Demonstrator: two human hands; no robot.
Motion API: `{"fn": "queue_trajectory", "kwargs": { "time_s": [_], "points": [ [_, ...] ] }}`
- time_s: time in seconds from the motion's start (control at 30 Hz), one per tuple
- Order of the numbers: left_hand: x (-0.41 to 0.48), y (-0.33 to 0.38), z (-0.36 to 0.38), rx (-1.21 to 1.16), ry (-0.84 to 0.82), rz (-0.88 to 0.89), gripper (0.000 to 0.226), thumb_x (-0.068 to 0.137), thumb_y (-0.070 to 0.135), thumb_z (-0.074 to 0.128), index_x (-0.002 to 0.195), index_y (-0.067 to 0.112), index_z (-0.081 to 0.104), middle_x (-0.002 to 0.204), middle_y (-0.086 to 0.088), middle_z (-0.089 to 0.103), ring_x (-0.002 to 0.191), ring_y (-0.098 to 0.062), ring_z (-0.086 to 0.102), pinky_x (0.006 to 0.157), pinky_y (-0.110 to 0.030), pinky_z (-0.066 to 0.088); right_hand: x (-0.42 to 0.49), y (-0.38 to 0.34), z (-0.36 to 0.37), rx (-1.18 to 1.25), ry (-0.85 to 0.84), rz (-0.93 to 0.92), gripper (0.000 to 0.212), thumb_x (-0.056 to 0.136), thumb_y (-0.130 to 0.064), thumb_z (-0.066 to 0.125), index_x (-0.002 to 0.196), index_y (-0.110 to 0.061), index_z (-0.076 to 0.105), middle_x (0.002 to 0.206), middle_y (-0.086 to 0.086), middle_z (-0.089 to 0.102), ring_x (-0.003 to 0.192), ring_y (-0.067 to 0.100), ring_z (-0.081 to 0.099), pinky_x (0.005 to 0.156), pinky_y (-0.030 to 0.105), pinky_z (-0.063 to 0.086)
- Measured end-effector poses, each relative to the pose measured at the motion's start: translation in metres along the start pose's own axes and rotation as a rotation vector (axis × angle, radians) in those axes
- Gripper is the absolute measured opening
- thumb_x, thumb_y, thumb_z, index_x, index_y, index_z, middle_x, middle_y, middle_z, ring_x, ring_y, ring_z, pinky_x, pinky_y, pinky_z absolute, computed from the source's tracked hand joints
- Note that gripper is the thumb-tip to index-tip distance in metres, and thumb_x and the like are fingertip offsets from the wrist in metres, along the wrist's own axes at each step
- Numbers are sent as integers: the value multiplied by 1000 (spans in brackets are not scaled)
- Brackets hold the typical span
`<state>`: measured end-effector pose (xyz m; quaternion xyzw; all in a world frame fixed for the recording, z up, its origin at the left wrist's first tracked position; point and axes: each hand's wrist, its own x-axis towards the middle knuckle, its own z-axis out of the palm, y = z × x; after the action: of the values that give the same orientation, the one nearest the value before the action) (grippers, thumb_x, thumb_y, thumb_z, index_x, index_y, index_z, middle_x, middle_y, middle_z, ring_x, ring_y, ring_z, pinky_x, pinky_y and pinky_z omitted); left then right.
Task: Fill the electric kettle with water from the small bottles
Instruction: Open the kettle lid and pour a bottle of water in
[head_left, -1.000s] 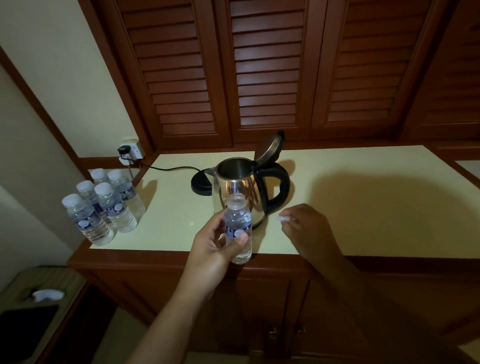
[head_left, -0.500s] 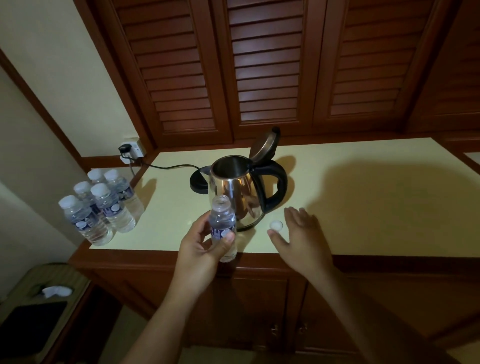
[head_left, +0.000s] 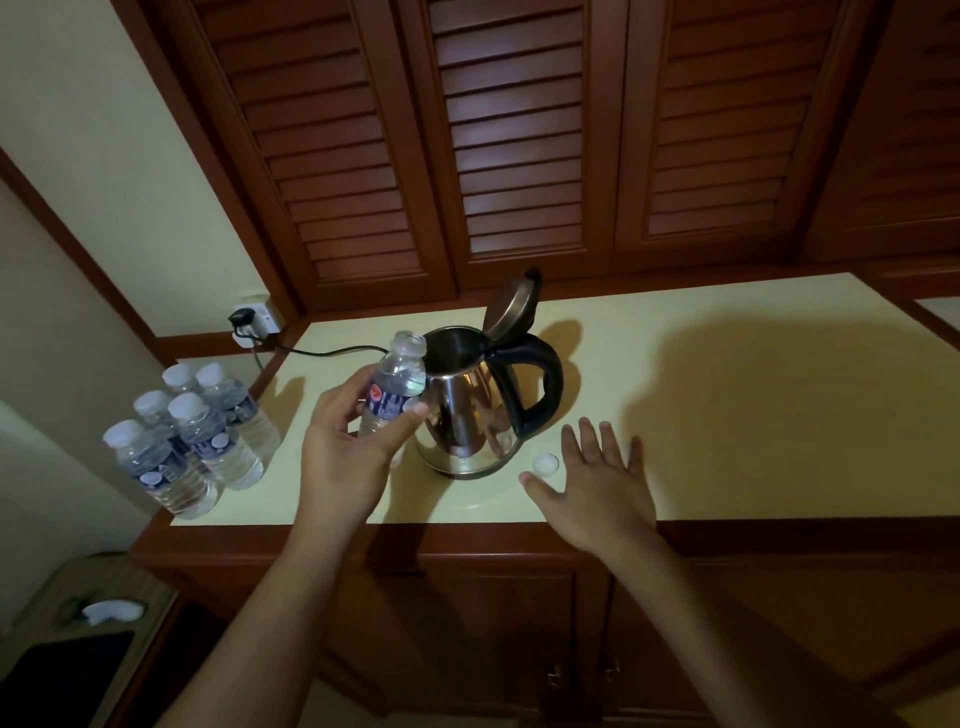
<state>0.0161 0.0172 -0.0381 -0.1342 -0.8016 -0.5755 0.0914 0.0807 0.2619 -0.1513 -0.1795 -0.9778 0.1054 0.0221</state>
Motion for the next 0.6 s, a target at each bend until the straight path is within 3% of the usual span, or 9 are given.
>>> {"fn": "queue_trajectory", "kwargs": {
  "time_s": [0.07,0.17,0.2,0.33,0.47,0.6],
  "points": [
    [11,5,-4,39,48,5,57,83,35,89,135,39,67,132,8,62,124,-12,60,103,-43,56,1,-1,0,-5,8,-2,100,85,-85,3,163,-23,5,171,3,-5,157,25,-12,123,57,-10],
    [27,13,-9,148,100,21,63,82,29,90,140,30,66,130,4,58,117,-12,58,95,-25,51,1,-1,1,-15,13,-6,99,85,-85,2,163,-24,5,171,3,-6,157,25,-12,123,57,-9],
    [33,14,-11,203,113,35,64,82,29,90,141,27,66,129,2,58,115,-13,59,93,-25,51,1,-1,1,-12,9,-7,99,85,-85,3,163,-24,5,171,3,-6,157,25,-12,123,57,-9],
    [52,12,-15,463,83,106,63,83,33,88,142,31,65,121,6,53,117,-18,55,99,-42,53,1,1,2,5,12,-7,99,85,-85,5,163,-24,8,171,2,-4,157,24,-12,124,56,-9],
    [60,17,-17,762,96,206,62,85,37,84,143,37,63,133,1,55,132,-26,47,109,-53,36,0,0,3,6,12,-10,99,86,-85,7,163,-23,8,171,3,-3,157,25,-10,124,56,-8],
    [59,22,-14,942,129,282,59,84,37,82,140,37,65,135,-2,57,130,-28,48,106,-57,34,0,1,3,11,9,-8,98,85,-85,6,163,-25,7,171,3,-4,157,25,-11,124,56,-8]
  ]
}}
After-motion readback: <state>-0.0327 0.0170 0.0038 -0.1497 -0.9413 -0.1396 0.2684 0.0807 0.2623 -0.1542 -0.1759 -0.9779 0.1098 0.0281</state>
